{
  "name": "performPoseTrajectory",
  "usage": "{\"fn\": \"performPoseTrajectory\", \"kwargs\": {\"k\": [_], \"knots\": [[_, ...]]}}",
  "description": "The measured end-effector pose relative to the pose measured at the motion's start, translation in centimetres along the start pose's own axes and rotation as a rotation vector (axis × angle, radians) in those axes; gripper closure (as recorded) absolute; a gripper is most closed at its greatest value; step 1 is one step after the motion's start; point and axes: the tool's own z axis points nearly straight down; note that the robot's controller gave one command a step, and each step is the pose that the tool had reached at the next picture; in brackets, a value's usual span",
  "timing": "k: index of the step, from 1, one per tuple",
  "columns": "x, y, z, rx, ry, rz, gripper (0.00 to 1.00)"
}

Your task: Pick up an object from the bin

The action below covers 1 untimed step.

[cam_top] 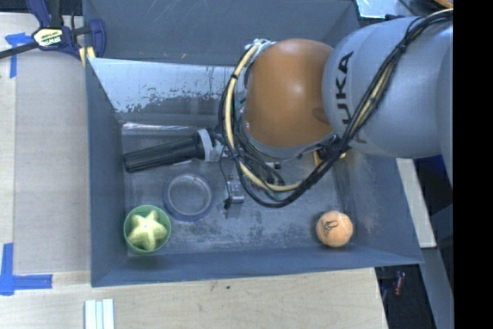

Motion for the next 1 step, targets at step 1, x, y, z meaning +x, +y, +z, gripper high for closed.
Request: {"fn": "performPoseTrajectory", "kwargs": {"k": [1], "knots": [[-6.17, 3.56, 9.44, -0.001, -0.004, -0.284, 0.0]]}}
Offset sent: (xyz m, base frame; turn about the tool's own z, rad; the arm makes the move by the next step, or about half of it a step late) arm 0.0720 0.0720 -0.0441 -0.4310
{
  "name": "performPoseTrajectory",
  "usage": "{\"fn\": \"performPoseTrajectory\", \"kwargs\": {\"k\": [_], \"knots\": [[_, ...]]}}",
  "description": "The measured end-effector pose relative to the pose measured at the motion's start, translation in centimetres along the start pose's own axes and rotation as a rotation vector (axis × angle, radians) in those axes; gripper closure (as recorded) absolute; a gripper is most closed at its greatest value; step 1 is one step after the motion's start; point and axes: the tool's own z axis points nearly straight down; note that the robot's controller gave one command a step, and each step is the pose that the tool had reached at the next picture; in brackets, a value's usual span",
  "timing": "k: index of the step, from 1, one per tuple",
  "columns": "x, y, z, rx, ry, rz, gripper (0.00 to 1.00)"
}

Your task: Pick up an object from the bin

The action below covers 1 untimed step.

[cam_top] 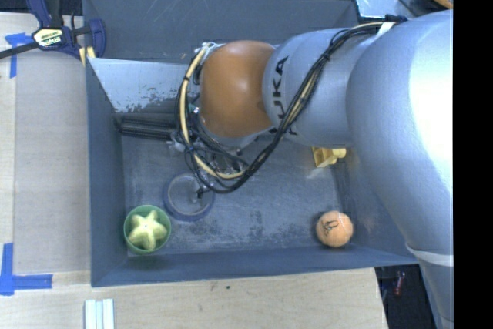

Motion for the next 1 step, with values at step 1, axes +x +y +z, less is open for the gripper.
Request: {"fn": "performPoseTrajectory", "kwargs": {"k": [1], "knots": [[-2.15, 3.21, -5.12, 0.001, -0.007, -0.146, 0.0]]}}
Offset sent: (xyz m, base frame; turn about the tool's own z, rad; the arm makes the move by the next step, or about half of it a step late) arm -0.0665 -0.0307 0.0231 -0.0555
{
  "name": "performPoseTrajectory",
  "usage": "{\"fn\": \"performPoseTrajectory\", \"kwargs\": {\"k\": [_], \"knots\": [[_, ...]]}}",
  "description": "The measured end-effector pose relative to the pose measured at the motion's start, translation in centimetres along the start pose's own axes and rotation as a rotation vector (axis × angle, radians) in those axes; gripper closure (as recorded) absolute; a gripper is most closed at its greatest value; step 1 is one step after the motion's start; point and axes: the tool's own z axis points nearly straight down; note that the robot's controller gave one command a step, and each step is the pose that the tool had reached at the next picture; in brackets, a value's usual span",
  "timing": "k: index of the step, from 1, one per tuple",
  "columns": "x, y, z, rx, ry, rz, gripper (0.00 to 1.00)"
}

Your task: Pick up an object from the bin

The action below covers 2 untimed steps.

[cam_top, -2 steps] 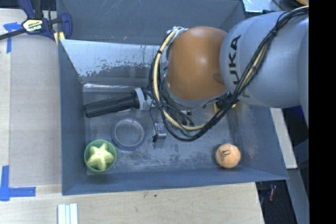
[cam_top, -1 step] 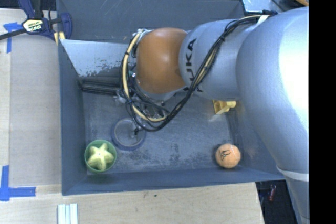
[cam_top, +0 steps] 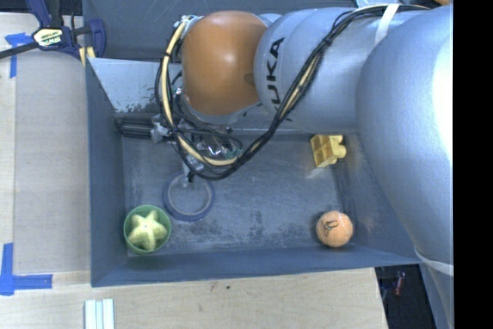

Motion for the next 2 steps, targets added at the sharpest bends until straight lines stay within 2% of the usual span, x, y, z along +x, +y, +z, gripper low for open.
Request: {"fn": "performPoseTrajectory", "kwargs": {"k": [1, 2], "knots": [[9.9, -3.0, 2.7, -0.002, 0.011, 0.092, 0.0], [9.1, -3.7, 5.7, 0.001, -0.008, -0.444, 0.0]]}}
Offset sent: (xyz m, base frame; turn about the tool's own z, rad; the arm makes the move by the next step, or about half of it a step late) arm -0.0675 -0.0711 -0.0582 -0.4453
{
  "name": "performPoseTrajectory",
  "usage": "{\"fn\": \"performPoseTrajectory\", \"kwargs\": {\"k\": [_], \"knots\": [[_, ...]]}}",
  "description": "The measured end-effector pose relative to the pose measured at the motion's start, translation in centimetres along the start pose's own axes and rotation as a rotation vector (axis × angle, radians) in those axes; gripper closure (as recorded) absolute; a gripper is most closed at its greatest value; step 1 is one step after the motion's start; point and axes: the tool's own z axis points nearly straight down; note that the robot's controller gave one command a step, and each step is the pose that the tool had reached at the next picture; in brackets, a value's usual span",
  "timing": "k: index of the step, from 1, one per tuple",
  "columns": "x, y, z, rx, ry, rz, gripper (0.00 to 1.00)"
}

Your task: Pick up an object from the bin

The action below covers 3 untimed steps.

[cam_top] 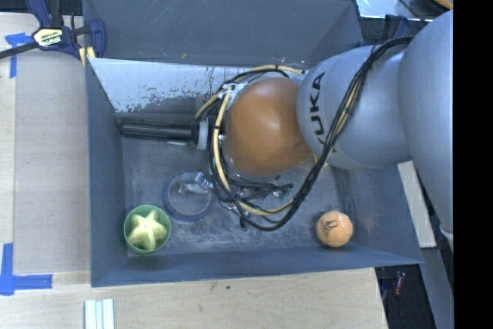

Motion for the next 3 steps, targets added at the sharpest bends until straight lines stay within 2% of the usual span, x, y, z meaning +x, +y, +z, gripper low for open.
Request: {"fn": "performPoseTrajectory", "kwargs": {"k": [1, 3], "knots": [[-2.31, 0.78, -0.14, -0.006, 0.008, 0.005, 1.0], [-2.26, 0.8, -0.39, -0.007, 0.008, 0.008, 1.0]]}}
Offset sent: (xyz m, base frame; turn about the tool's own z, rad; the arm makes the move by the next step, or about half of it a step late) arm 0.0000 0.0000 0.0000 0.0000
